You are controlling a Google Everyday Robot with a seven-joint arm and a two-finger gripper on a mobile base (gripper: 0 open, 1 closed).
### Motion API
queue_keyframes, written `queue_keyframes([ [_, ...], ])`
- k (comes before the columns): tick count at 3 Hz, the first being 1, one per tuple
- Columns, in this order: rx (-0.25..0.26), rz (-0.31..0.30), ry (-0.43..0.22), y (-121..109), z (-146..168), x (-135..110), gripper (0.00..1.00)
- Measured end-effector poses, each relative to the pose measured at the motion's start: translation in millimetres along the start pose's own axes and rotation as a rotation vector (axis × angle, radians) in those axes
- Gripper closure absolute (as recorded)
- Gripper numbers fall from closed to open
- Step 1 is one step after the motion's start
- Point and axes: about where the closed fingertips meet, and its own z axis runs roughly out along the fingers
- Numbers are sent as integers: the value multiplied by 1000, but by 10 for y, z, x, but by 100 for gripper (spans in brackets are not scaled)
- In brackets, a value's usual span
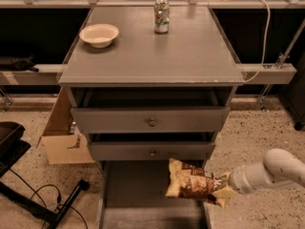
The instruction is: Place brown chip bag into bottom drawer
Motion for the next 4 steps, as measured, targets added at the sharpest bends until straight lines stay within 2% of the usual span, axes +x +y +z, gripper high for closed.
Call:
queue_keyframes([
  [2, -29, 25, 126, -214, 1122, 315, 100],
  [3, -35, 28, 164, -227, 1537, 457, 100],
  [4, -42, 55, 167, -163, 1866, 538, 84],
])
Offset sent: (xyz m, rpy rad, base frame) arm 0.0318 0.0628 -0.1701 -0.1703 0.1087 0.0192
